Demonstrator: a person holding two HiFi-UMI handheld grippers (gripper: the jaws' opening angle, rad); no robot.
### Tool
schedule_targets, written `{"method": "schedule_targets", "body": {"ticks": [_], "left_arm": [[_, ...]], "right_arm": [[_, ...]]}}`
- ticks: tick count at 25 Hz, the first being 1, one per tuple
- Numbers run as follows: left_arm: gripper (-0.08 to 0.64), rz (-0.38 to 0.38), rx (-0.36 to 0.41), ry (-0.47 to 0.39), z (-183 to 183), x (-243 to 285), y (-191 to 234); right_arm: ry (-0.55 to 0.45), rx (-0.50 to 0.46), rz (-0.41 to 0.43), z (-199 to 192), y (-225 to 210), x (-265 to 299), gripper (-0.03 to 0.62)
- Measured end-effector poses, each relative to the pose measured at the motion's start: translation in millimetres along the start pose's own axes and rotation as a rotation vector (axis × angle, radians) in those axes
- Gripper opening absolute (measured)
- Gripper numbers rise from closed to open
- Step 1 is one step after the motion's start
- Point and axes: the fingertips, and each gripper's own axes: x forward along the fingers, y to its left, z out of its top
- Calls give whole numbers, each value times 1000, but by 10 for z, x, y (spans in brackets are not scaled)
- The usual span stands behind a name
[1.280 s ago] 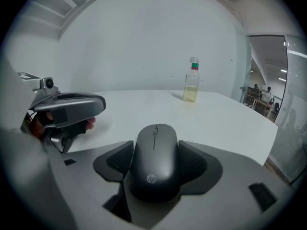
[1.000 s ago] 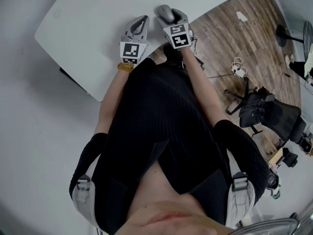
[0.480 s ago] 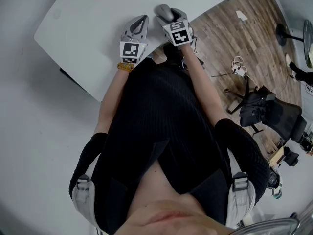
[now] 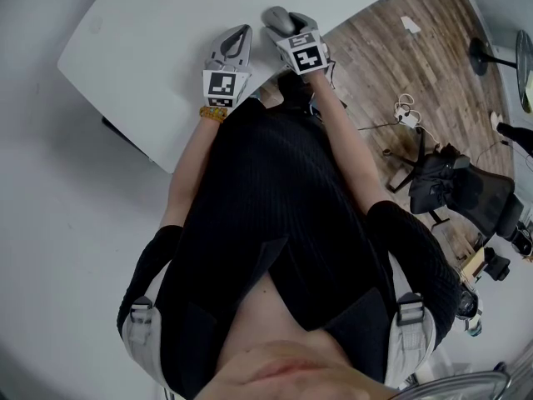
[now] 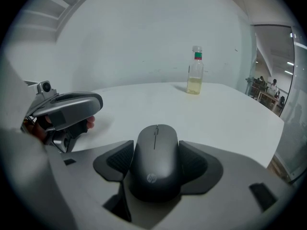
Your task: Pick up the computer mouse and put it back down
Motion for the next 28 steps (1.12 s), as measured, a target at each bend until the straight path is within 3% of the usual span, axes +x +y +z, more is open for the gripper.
{"method": "schedule_targets", "body": {"ticks": [28], "left_arm": [[12, -27, 3, 12, 32, 9, -86]], "right_arm": [[59, 23, 35, 11, 0, -16, 281]]}}
